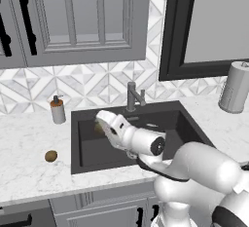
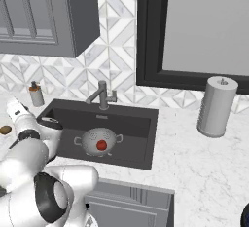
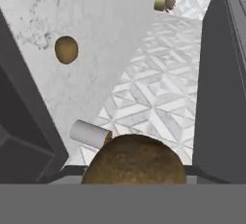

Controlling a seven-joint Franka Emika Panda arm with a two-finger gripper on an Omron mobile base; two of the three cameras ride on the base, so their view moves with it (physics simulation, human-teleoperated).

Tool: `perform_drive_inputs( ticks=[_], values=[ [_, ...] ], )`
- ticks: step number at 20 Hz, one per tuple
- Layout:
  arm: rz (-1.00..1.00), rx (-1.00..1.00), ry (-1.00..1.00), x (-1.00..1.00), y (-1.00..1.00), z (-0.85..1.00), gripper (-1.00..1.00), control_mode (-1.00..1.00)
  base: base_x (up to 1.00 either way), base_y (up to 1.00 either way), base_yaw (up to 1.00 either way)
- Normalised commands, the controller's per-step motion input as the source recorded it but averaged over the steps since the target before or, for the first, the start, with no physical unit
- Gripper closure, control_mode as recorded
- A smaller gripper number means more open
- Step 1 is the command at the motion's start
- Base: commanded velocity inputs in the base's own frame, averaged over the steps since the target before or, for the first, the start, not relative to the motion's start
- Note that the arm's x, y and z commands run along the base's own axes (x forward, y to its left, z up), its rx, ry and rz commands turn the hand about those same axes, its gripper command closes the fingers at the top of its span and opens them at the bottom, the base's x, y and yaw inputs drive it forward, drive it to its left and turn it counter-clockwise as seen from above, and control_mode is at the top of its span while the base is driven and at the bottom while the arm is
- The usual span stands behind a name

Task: Put the colander in the sink, put the kiwi, kiwi, apple in the colander, and turn on the sink faucet and pour water over the colander.

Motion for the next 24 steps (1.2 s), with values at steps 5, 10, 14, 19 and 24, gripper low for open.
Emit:
perform_drive_inputs(
  ticks=[5,10,14,19,24],
  values=[
    [-0.12,0.35,0.02,-0.21,-0.72,1.00,1.00,-1.00,0.00,0.00,0.00],
    [-0.23,0.19,0.20,-0.29,-1.00,0.85,1.00,-1.00,0.00,0.00,0.00],
    [-0.25,0.16,0.38,-0.03,-1.00,0.85,1.00,-1.00,0.00,0.00,0.00],
    [-0.20,0.20,0.47,0.00,-0.91,0.96,1.00,-1.00,0.00,0.00,0.00],
    [-0.15,0.23,0.48,0.00,-1.00,0.77,1.00,-1.00,0.00,0.00,0.00]
  ],
)
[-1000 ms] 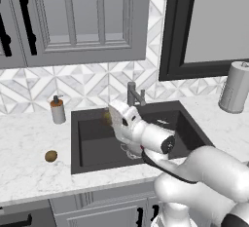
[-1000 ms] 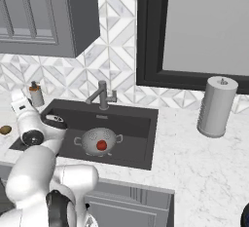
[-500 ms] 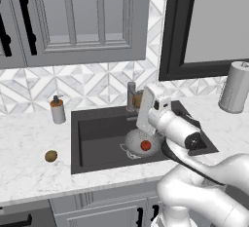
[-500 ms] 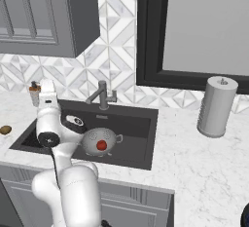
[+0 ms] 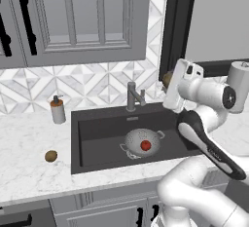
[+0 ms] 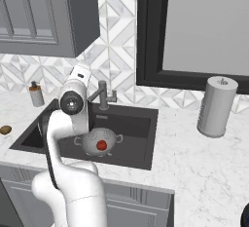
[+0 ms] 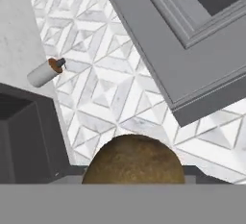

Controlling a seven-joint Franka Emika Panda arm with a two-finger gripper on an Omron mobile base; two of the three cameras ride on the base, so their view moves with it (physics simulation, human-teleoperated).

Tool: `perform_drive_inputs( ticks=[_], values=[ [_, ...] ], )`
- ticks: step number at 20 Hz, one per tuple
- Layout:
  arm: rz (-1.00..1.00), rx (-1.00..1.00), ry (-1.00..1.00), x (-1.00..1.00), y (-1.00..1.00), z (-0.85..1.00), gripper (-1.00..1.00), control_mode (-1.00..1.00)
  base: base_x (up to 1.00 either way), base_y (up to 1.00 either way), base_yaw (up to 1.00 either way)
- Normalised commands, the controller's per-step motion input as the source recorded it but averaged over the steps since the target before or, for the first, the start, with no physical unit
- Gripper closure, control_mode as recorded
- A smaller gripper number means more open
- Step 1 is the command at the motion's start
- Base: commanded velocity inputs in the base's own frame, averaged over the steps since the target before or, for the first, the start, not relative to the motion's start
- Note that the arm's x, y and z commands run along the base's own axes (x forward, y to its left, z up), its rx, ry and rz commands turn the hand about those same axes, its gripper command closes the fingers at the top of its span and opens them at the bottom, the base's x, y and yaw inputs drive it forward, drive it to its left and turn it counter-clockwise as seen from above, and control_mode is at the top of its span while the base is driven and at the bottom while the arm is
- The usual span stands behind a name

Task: Put the colander in the sink, put the kiwi, kiwi, apple in the colander, and turn on the sink faucet and pour water over the colander.

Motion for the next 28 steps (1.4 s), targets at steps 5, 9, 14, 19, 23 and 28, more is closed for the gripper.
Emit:
perform_drive_inputs(
  ticks=[5,9,14,19,23,28],
  values=[
    [-0.11,0.17,0.38,0.00,-0.91,0.17,1.00,-1.00,0.00,0.00,0.00],
    [-0.02,0.01,0.10,0.00,-0.41,-0.46,1.00,-1.00,0.00,0.00,0.00],
    [0.03,0.00,0.01,0.08,-0.06,-0.92,1.00,-1.00,0.00,0.00,0.00],
    [0.10,-0.01,0.00,0.28,0.00,-0.96,1.00,-1.00,0.00,0.00,0.00],
    [0.19,0.00,0.11,0.44,0.00,-0.67,1.00,-1.00,0.00,0.00,0.00],
    [0.24,0.00,0.30,0.46,0.00,-0.58,1.00,-1.00,0.00,0.00,0.00]
  ],
)
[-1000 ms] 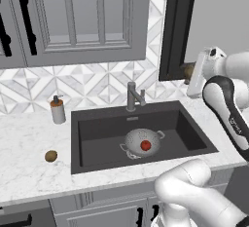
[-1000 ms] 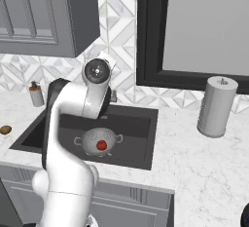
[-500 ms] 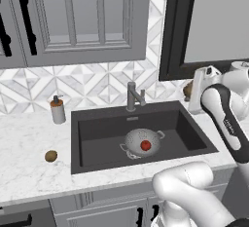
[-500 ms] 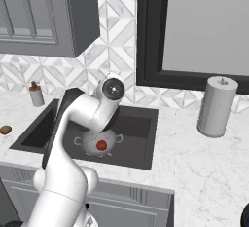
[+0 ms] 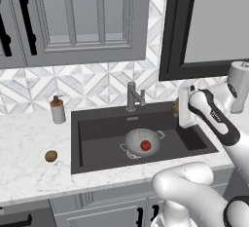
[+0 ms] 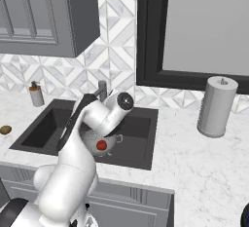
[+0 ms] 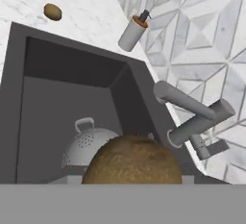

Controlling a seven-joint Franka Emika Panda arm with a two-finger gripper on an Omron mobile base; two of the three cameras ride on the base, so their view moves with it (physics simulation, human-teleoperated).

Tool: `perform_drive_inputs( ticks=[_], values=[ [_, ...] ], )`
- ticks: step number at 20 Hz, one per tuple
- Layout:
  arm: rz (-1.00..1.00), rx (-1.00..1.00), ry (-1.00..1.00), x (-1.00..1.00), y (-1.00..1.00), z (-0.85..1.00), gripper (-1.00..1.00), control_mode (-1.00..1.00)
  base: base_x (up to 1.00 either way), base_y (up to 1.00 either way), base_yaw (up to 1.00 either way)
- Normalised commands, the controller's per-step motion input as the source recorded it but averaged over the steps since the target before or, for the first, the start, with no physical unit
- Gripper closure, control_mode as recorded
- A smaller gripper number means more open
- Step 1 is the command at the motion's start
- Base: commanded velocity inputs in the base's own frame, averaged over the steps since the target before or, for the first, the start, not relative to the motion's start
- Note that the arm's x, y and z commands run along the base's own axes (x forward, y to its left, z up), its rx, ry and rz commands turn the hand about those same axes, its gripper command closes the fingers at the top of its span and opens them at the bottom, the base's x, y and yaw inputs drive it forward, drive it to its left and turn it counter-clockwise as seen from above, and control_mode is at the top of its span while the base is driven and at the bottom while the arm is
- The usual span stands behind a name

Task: Put the colander in the sink, put the kiwi, kiwi, apple in the colander, and turn on the sink faucet and pour water over the colander.

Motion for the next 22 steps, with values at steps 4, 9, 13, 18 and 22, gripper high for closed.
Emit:
perform_drive_inputs(
  ticks=[4,9,13,18,22],
  values=[
    [0.14,0.00,0.22,0.37,0.00,-0.67,1.00,-1.00,0.00,0.00,0.00],
    [0.10,0.00,0.11,0.38,0.04,-0.76,1.00,-1.00,0.00,0.00,0.00],
    [0.08,0.00,0.01,0.16,0.22,-0.80,1.00,-1.00,0.00,0.00,0.00],
    [0.02,-0.02,0.00,0.07,0.38,-0.69,1.00,-1.00,0.00,0.00,0.00],
    [0.00,-0.02,0.05,0.09,0.36,-0.58,1.00,-1.00,0.00,0.00,0.00]
  ],
)
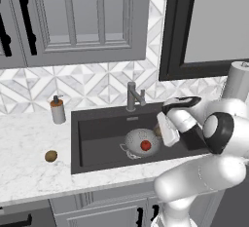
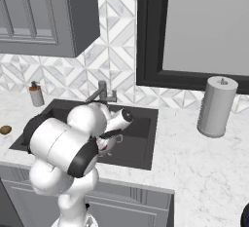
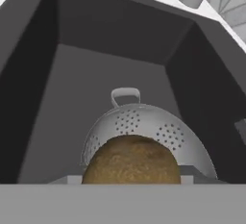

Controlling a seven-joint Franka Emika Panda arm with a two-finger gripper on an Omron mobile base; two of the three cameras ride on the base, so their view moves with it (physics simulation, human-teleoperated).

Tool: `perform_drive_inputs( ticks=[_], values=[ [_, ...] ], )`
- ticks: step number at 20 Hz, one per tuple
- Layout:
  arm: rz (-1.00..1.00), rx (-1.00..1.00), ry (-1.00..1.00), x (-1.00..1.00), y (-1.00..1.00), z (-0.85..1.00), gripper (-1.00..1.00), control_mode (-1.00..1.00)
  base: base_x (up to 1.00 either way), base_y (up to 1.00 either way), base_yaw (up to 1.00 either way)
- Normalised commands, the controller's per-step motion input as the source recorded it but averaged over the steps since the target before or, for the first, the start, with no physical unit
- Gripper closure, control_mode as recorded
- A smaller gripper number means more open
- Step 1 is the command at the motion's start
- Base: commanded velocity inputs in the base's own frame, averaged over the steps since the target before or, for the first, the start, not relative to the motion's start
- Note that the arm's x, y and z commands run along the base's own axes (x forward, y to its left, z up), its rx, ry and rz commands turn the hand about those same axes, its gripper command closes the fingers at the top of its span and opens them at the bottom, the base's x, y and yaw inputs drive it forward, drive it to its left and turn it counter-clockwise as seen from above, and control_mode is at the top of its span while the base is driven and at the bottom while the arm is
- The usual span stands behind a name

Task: Put the colander in the sink, put the kiwi, kiwi, apple in the colander, and turn on the sink faucet and pour water over the colander.

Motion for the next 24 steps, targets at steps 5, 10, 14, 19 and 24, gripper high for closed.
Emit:
perform_drive_inputs(
  ticks=[5,10,14,19,24],
  values=[
    [0.03,0.00,0.11,0.19,0.14,-0.46,1.00,-1.00,0.00,0.00,0.00],
    [0.03,0.00,0.07,0.24,0.04,-0.37,1.00,-1.00,0.00,0.00,0.00],
    [0.04,0.00,0.05,0.34,0.03,-0.36,1.00,-1.00,0.00,0.00,0.00],
    [0.04,0.00,0.03,0.33,0.00,-0.39,1.00,-1.00,0.00,0.00,0.00],
    [0.04,0.00,0.00,0.31,0.00,-0.34,1.00,-1.00,0.00,0.00,0.00]
  ],
)
